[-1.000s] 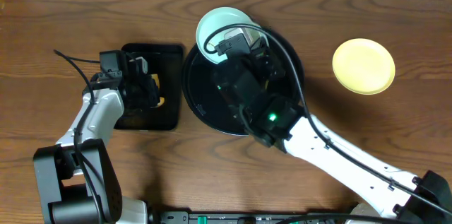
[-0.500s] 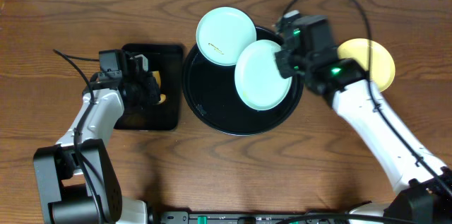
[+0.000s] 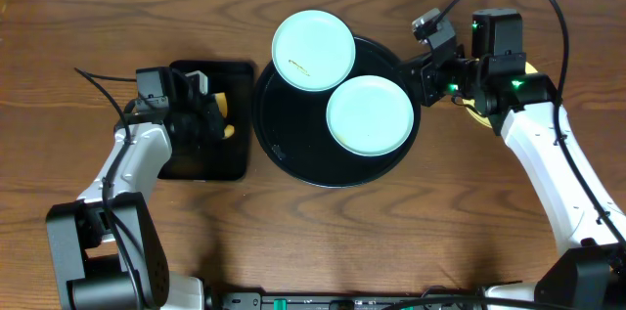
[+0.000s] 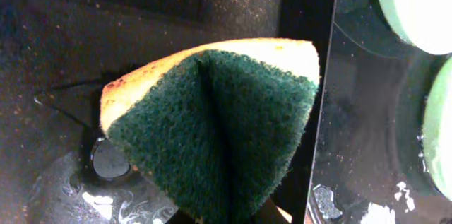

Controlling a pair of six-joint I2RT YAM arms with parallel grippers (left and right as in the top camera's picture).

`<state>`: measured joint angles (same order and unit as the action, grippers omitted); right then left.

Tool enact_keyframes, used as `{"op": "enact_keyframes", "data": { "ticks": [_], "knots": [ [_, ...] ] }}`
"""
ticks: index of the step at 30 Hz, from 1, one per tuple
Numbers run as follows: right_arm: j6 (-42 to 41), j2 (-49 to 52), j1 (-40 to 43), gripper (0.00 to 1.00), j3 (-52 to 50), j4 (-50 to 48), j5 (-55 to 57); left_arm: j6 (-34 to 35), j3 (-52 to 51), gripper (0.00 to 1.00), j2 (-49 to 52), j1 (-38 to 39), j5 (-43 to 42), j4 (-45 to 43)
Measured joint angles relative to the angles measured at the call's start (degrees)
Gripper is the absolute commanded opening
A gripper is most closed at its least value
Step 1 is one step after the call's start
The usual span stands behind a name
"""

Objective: Clean dirty plates on tray and stack at the side

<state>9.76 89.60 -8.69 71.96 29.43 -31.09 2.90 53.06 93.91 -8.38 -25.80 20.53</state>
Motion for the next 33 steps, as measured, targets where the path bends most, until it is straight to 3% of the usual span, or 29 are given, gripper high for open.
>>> {"op": "enact_keyframes", "data": {
  "ticks": [4,8,13,22,27,30,33],
  "knots": [
    [-0.61,0.02,-0.13,0.6,0.0,1.77,3.89,-0.02,0.0,0.08,0.0,-0.02,-0.2,0.79],
    [-0.59,0.96,-1.25,0.65,0.0,2.1,8.41,0.0,0.0,0.08,0.0,0.0,-0.46,1.53],
    [-0.07,7.23,-2.78,0.55,0.0,2.29,13.11,0.0,0.0,0.08,0.0,-0.02,-0.48,1.66],
    [0.0,19.71,-3.13,0.5,0.0,-1.62,15.78,0.0,0.0,0.08,0.0,-0.02,-0.68,1.97],
    [0.17,22.14,-3.17,0.45,0.0,-2.32,16.65,0.0,0.0,0.08,0.0,-0.02,-0.68,1.97],
    [0.37,22.51,-3.3,0.33,0.0,-2.25,16.92,0.0,0.0,0.08,0.0,-0.02,-0.68,2.08],
    [-0.66,22.53,-4.09,0.33,-0.02,-1.84,17.14,0.0,0.0,0.08,0.0,0.0,-0.68,2.25]
  ]
}}
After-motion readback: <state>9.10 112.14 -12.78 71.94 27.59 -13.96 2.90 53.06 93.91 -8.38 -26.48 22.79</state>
